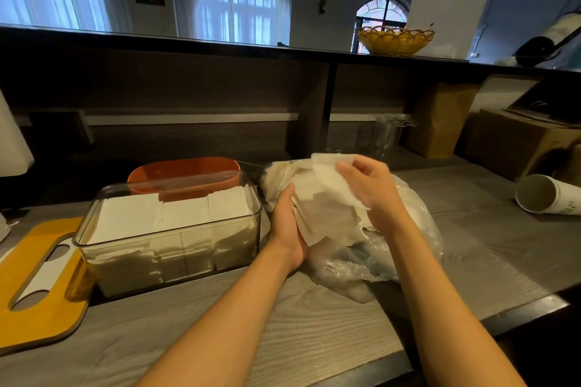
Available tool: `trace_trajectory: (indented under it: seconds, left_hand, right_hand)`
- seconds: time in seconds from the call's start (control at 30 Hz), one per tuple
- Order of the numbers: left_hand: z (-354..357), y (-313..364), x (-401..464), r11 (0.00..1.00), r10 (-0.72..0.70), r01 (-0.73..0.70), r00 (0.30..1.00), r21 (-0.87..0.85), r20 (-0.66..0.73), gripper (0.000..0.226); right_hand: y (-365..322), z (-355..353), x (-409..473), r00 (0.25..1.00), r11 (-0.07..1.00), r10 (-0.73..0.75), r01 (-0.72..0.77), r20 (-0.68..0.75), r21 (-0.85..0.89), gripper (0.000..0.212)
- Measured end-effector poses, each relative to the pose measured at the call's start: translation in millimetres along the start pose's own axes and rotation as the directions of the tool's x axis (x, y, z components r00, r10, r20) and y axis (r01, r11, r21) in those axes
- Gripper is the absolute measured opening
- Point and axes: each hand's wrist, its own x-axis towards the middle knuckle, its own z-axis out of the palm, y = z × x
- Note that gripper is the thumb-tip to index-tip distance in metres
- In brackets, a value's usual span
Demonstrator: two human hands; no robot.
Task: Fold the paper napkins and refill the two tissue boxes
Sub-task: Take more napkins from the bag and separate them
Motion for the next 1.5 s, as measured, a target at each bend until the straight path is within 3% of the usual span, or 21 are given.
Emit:
trace_trajectory:
  seconds: [0.07,0.13,0.23,0.37,0.5,0.6,0.7,0.87,0.97,1.1,1.23,1.37,1.5]
  left_hand:
    - [0.4,-0.6,-1.0,1.0,0.002,-0.002,1.0,0.024,0.017,0.05]
    - [2.6,-1.8,-2.9,0.998,0.002,-0.005,0.999,0.066,0.035,0.047]
    - [4.0,-4.7,-2.4,0.975,0.067,-0.078,0.996,0.206,0.059,0.034]
    - [2.9,-7.4,-0.2,0.954,0.144,-0.154,0.988,0.257,0.055,0.04]
    - [1.5,-5.1,1.9,0.961,0.203,-0.205,0.979,0.183,0.03,0.035]
    - [3.0,-4.4,-0.1,0.952,0.221,-0.226,0.974,0.205,0.048,0.03]
    - [4.2,-6.5,-0.6,0.94,0.23,-0.24,0.971,0.244,0.07,0.027]
    - [-0.1,-5.1,3.9,0.996,0.05,-0.056,0.995,0.067,0.084,0.042]
    - [1.0,-5.1,8.3,0.998,0.023,-0.022,0.999,0.056,-0.024,0.033]
    - [3.5,-6.2,10.1,0.998,0.058,-0.054,0.994,0.044,-0.096,0.018]
    - [3.1,-1.9,5.9,0.995,0.043,-0.05,0.995,-0.086,-0.086,0.023]
    - [3.6,-2.8,2.7,1.0,0.021,-0.021,1.0,-0.02,0.009,0.028]
    - [3.1,-4.7,-2.0,0.999,0.039,-0.041,0.991,0.015,0.13,0.039]
  right_hand:
    - [9.0,8.4,3.8,0.998,0.969,-0.022,0.035,0.054,-0.246,0.025]
    - [15.1,11.4,6.2,0.997,0.936,-0.027,0.052,0.075,-0.347,0.025]
    - [17.0,10.9,7.4,0.995,0.926,-0.054,0.083,0.088,-0.368,0.022]
    - [17.4,9.6,8.6,0.997,0.933,-0.062,0.071,0.036,-0.352,0.026]
    - [12.1,6.0,7.2,0.996,0.986,0.069,-0.059,0.06,-0.157,0.047]
    - [12.4,7.2,4.5,0.98,0.99,0.112,-0.095,0.163,-0.107,0.024]
    - [10.7,4.8,2.7,0.987,0.992,0.123,-0.123,0.102,-0.01,0.015]
    - [11.7,0.2,6.3,0.962,0.934,0.27,-0.271,0.034,0.231,0.021]
    - [12.2,-1.1,8.7,0.95,0.889,0.311,-0.285,-0.015,0.358,0.015]
    - [13.0,-1.7,9.7,0.947,0.875,0.305,-0.237,-0.101,0.422,0.013]
    - [12.8,-6.0,11.4,0.937,0.866,0.287,-0.166,-0.197,0.473,0.025]
    - [14.5,-2.1,12.5,0.937,0.857,0.31,-0.201,-0.163,0.475,0.029]
    - [15.9,0.9,12.5,0.911,0.844,0.359,-0.224,-0.202,0.488,0.02]
